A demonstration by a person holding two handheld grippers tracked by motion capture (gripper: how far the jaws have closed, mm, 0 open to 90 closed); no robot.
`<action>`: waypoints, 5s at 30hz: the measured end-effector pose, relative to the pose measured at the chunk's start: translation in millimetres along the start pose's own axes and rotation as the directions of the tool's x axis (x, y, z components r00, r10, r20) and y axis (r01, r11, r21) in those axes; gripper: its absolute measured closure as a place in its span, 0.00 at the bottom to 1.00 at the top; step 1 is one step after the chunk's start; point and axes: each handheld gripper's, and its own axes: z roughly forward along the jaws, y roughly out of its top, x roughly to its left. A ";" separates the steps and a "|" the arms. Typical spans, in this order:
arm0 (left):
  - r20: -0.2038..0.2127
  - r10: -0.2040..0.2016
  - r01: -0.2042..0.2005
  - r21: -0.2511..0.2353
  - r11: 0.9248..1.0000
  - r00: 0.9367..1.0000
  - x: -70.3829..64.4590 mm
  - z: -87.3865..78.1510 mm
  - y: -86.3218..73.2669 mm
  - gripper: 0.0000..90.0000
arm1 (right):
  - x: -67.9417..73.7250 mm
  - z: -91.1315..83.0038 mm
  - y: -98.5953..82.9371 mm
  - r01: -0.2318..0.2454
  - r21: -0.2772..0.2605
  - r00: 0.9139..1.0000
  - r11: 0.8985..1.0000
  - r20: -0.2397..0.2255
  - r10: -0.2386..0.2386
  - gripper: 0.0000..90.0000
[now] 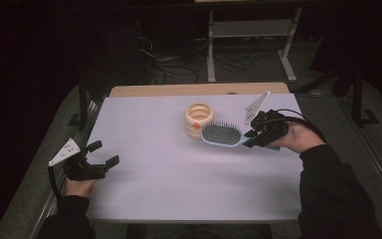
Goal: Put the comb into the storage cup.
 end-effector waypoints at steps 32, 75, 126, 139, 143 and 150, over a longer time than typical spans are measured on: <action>0.040 0.012 -0.013 0.020 1.000 0.999 -8.5 7.3 17.4 0.00 | -1.0 -24.3 34.0 0.033 -0.066 0.999 0.997 0.036 -0.031 0.76; 0.153 0.087 -0.090 0.012 0.996 0.984 -31.7 36.3 89.7 0.00 | 1.5 -44.3 78.2 0.107 -0.105 0.992 0.989 0.085 -0.098 0.76; 0.302 0.045 -0.050 0.009 0.999 0.952 -70.0 94.4 146.2 0.00 | -4.4 -36.6 121.6 0.124 -0.185 0.989 0.975 0.100 -0.107 0.76; 0.331 0.017 -0.016 -0.004 1.000 0.944 -78.3 104.8 156.3 0.00 | -1.6 -30.8 135.8 0.143 -0.212 0.988 0.967 0.087 -0.127 0.76; 0.339 -0.006 0.007 -0.002 1.000 0.941 -79.7 107.9 158.6 0.00 | -0.7 -28.2 138.5 0.140 -0.211 0.989 0.967 0.078 -0.126 0.76; 0.337 -0.015 0.015 0.002 1.000 0.941 -83.2 112.3 162.1 0.00 | 0.4 -26.0 140.7 0.146 -0.206 0.988 0.968 0.081 -0.132 0.76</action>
